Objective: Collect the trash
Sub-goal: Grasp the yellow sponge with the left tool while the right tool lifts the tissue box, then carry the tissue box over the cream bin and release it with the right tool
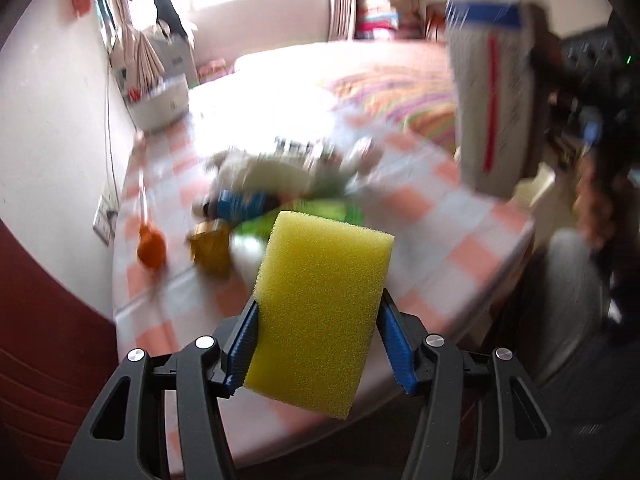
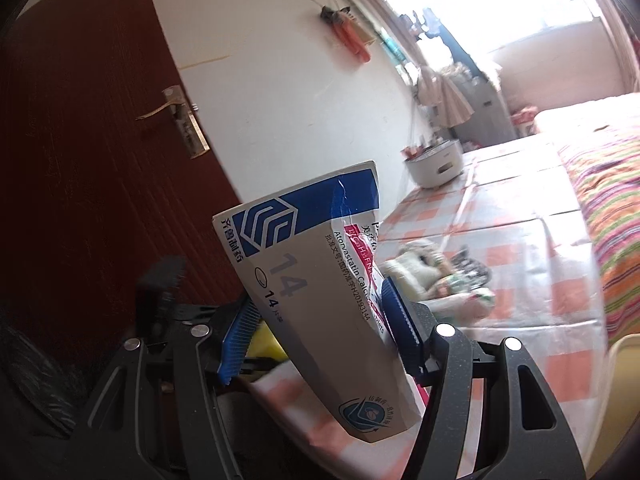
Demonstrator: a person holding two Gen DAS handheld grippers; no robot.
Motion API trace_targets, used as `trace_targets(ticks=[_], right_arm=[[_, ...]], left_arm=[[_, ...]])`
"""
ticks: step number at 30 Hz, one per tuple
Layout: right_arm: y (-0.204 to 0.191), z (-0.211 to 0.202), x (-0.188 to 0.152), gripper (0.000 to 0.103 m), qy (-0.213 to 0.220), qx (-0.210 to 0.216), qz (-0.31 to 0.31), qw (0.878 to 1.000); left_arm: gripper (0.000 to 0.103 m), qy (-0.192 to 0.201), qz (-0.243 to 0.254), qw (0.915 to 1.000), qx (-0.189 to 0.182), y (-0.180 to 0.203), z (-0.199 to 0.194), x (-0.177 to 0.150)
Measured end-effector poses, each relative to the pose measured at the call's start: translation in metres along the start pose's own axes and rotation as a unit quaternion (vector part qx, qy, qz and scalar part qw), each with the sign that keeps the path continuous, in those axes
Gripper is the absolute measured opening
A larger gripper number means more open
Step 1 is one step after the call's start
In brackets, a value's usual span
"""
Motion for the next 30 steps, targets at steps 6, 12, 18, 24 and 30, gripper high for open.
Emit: trace_targets(ticks=[6,12,18,24,30], right_arm=[[0.055,-0.038,-0.001,0.060,0.035,-0.162,-0.007,0.986],[0.107,-0.079,-0.006,0.060,0.059,-0.265,0.006,0.962],[0.154,-0.102,-0.019,0.060,0.066,-0.319,0.031,0.945],[0.189,-0.119,-0.031,0.060,0.069,-0.353,0.069,0.931],[0.197,-0.117,-0.037,0.062,0.062,-0.369,0.074,0.924]], left_arm=[[0.054,0.086,0.003,0.9958,-0.032,0.048,-0.015,0.053],[0.054,0.118,0.025,0.9869,-0.107,0.105,-0.005,0.098],[0.054,0.109,0.027,0.9818,-0.153,0.138,0.014,0.124],[0.054,0.098,0.036,0.9805,-0.167,0.156,0.026,0.136],[0.055,0.086,0.040,0.9790,-0.180,0.170,0.041,0.144]])
Point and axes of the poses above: each gripper's, at about its wrist camera, not at the fingertips, and z roughly the way its jaws point, y to its right, x to its top, the point moved 6 cm from there along z, roughly the way its jaws point, and after that the axes turned 8 degrees about -y, right-handed, at the moved point
